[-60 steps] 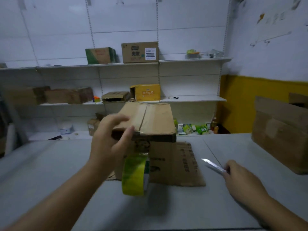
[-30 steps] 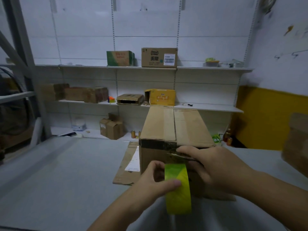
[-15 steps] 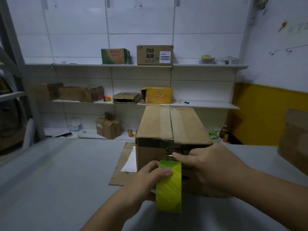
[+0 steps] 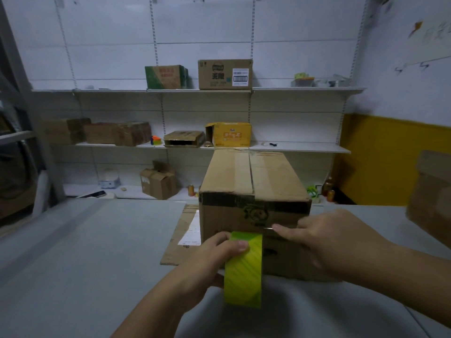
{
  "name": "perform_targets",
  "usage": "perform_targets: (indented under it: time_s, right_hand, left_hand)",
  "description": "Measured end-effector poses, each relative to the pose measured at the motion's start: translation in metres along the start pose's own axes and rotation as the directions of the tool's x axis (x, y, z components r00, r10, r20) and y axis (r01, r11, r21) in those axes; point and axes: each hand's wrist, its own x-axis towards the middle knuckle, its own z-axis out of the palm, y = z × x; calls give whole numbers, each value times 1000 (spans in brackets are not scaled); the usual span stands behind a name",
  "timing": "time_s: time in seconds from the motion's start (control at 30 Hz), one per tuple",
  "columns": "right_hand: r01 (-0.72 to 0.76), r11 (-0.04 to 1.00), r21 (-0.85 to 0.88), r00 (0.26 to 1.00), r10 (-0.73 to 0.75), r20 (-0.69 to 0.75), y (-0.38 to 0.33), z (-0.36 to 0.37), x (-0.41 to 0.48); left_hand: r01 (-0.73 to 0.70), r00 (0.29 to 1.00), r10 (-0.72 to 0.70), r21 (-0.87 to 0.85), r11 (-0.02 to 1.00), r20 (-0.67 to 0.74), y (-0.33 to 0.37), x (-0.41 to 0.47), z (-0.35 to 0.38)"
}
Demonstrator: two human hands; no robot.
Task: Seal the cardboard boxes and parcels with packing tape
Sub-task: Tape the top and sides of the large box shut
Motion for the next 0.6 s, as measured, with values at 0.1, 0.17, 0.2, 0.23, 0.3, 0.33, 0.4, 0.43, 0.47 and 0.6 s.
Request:
perform_targets:
  time_s: [0.1,0.17,0.2,0.23,0.3,0.33,0.4,0.43,0.47,0.6]
  right_hand:
    - [-31,987,157,999,30,13,9,3,-18]
    - [-38,959,279,998,48,-29,8,-4,-18]
    - [-37,940,339,997,57,-48,6,-9,-15]
    - [-34,917,398,994,73,-84,3,-13,-12]
    - [-66,834,547,969,183,-163,-4,-18,-8]
    - [-112,763,637,947,277,-165,-8,-20,-8]
    - [-232,560,795,887,458,-63,-23,-19,-11]
    - [-292,473,831,851,525,0,-32,-14,-14]
    - [-344,398,850,823,563,70,-42,-11,-18]
    - [-399,-8,917,842,392,370,-79,-5,-34]
  left_hand:
    - [100,995,-99,-19,995,24,-6,-4,1]
    - [91,996,-90,-38,995,20,-10,-4,1]
    - [67,998,-67,-41,997,12,-11,-4,2]
    - [38,999,-38,-47,998,1,-12,-5,2]
    - [-26,1000,25,-64,998,-16,-13,-8,1]
    - [-54,998,54,-71,996,-14,-15,-9,2]
    - [-116,993,116,-79,990,-2,-22,-12,7]
    - [-150,989,151,-78,986,2,-24,-14,12]
    - [-187,982,186,-64,980,-9,-28,-13,17]
    - [-337,931,328,-30,941,-161,-41,-9,39]
